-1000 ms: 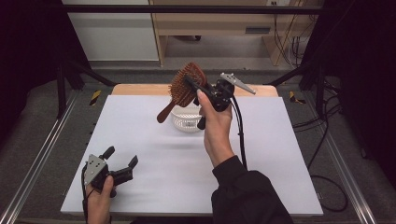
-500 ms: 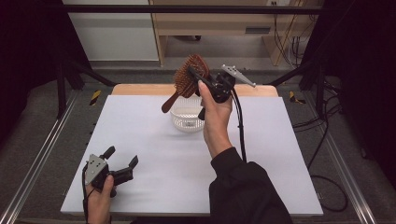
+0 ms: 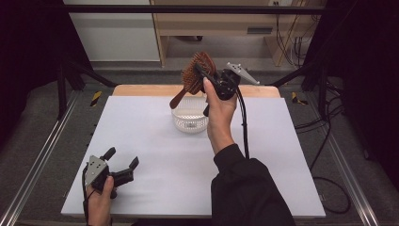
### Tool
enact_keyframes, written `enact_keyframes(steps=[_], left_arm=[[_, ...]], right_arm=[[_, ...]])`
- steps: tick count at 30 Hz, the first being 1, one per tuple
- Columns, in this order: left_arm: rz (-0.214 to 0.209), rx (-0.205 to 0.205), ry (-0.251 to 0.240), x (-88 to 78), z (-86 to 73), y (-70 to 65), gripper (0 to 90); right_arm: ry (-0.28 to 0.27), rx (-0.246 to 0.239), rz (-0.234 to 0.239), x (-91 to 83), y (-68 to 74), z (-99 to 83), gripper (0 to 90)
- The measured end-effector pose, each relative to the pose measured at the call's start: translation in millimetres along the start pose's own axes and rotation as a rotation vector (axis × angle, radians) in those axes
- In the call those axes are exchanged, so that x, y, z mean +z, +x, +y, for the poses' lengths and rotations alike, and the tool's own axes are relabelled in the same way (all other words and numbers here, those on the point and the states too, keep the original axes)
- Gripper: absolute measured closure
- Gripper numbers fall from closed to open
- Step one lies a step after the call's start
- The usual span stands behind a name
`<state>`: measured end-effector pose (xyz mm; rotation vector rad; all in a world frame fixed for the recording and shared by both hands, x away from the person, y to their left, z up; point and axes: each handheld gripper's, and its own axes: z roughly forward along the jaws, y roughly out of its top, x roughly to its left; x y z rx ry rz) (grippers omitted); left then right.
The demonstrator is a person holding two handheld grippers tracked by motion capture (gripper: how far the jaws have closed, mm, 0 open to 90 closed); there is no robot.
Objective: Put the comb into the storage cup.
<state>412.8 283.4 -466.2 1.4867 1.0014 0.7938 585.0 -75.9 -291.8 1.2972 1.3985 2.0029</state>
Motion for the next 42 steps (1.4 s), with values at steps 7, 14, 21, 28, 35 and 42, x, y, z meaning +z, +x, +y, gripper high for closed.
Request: enact_keyframes(steps=[7,14,21,28,35,42], left_arm=[[-0.004,-0.002,0.003,0.7,-0.5,-0.4,3.9],[-0.008,-0.001,0.003,1.1,-0.9,-0.6,3.9],[-0.012,0.003,-0.002,1.3,-1.2,0.2,3.7],[-0.035,0.031,-0.018,2.2,-0.4,-2.8,2.9],[-0.028,0.019,-0.025,1.7,-0.6,0.2,2.9],[-0.032,0.022,-0.024,1.6,-0.7,0.1,2.8]], right_arm=[[-0.017,-0.007,-0.017,-0.8,-6.0,2.7,51.2],[-0.017,-0.022,-0.037,1.1,-10.9,0.8,51.1],[-0.008,-0.047,-0.053,3.7,-12.7,-2.7,51.1],[-0.002,-0.065,-0.062,4.8,-14.9,-5.4,51.0],[0.001,-0.066,-0.066,5.7,-16.0,-7.1,51.0],[0.006,-0.059,-0.075,5.9,-19.4,-12.2,51.0]])
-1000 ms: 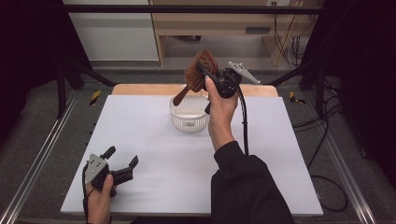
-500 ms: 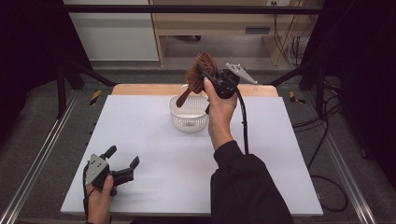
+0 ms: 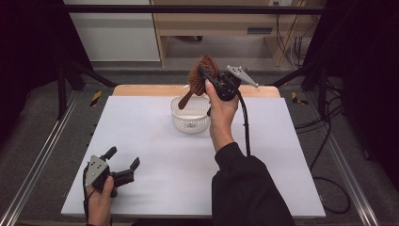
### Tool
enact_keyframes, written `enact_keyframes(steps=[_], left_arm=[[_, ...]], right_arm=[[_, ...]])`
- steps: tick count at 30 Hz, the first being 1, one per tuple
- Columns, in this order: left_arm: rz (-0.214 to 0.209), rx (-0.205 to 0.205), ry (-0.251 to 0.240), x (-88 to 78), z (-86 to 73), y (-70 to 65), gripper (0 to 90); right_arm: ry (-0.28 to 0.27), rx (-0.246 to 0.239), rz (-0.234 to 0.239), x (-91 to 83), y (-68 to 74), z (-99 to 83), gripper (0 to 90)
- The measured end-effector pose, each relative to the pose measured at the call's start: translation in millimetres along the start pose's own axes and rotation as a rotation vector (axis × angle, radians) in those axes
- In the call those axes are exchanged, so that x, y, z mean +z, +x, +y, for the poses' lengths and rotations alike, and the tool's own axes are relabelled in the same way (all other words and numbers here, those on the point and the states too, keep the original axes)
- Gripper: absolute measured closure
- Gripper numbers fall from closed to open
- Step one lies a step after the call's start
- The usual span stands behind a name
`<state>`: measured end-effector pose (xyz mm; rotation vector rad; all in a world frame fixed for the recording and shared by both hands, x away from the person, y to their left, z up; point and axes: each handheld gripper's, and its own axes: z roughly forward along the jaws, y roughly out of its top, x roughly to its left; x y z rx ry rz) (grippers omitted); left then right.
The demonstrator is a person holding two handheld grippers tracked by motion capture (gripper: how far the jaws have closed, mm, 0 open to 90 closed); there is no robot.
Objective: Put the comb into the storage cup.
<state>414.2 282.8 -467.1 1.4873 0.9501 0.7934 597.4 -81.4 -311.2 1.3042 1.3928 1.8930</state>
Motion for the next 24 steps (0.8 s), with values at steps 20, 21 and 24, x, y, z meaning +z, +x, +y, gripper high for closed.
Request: enact_keyframes(steps=[20,21,24], left_arm=[[-0.007,0.002,0.006,-0.1,-0.1,0.2,2.8],[-0.007,0.003,0.007,-0.3,0.0,0.3,2.8],[-0.007,0.003,0.007,-0.1,-0.1,0.4,2.8]], right_arm=[[0.020,0.016,-0.013,2.7,-8.2,-15.8,50.9],[0.022,0.017,-0.015,2.9,-8.8,-16.9,50.9],[0.027,0.025,-0.018,3.3,-10.7,-19.7,50.9]])
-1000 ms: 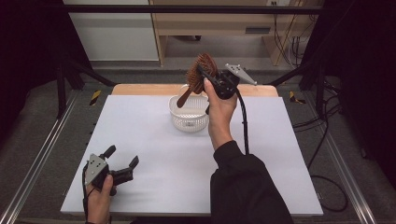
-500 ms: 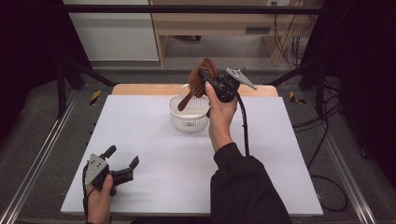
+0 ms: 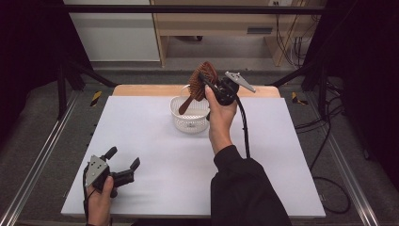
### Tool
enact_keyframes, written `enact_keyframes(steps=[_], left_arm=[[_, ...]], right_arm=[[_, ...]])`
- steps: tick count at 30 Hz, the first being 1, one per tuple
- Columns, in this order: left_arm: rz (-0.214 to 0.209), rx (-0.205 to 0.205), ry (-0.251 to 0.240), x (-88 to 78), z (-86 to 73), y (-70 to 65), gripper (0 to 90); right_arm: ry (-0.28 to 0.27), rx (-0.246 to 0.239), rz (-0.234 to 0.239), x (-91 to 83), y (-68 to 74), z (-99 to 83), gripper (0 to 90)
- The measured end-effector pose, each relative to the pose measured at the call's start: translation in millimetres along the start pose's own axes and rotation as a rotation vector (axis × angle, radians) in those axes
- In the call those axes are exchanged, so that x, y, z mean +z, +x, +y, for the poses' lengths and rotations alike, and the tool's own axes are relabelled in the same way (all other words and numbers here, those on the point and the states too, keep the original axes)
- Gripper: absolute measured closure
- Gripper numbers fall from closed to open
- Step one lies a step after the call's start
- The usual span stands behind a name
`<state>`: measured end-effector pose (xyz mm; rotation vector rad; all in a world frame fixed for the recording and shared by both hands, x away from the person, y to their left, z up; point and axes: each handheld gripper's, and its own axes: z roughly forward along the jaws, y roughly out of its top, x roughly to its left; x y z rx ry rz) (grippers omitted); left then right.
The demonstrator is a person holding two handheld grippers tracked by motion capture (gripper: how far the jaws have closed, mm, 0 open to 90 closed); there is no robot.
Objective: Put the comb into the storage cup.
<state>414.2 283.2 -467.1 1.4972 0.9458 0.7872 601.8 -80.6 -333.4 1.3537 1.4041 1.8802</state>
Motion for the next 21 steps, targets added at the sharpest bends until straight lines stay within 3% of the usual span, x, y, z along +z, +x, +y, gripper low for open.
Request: enact_keyframes(steps=[21], left_arm=[[-0.003,0.000,0.001,0.0,-0.1,-0.1,2.6]], right_arm=[[0.016,0.005,-0.007,2.2,-3.8,-10.4,50.8]])
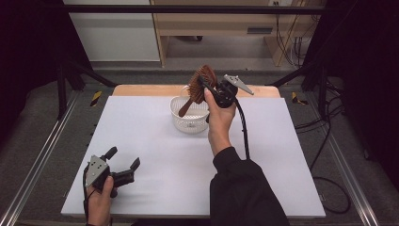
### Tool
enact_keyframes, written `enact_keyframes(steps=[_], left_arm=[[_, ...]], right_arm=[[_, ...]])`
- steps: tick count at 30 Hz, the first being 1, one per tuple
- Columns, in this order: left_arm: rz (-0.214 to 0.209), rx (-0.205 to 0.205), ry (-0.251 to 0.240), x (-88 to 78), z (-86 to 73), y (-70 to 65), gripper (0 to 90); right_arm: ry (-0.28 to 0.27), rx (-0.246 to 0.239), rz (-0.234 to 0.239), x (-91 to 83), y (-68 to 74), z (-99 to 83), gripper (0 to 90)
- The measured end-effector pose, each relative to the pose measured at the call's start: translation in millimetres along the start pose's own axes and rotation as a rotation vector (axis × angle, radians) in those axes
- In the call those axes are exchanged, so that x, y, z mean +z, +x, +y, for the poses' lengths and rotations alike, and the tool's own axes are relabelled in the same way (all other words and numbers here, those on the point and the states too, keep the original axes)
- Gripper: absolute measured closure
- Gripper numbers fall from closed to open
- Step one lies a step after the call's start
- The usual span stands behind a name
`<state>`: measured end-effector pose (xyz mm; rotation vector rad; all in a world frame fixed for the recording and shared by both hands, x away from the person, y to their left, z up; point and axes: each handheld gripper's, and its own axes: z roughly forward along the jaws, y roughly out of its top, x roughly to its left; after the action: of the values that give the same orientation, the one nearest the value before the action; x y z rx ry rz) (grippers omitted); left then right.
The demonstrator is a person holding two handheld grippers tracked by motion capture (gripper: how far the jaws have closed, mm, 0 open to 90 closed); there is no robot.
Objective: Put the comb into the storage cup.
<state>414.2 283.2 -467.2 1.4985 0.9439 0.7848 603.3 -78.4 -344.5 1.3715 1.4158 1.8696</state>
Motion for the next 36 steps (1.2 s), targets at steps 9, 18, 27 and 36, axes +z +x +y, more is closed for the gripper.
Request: enact_keyframes(steps=[9,18,27,36], left_arm=[[0.000,-0.002,-0.003,0.1,0.0,-0.2,2.6],[-0.004,-0.012,-0.007,0.5,-0.3,0.0,2.6],[-0.006,-0.019,-0.008,2.0,-0.7,-0.8,2.5],[0.000,-0.023,-0.015,-0.1,0.1,3.6,2.5]], right_arm=[[0.007,-0.007,0.000,0.9,0.4,-2.3,50.8],[0.019,-0.004,-0.004,2.0,-1.0,-9.1,50.8],[0.035,0.025,-0.005,5.2,-2.9,-14.2,50.8],[0.037,0.013,-0.001,5.9,3.6,-21.0,50.8]])
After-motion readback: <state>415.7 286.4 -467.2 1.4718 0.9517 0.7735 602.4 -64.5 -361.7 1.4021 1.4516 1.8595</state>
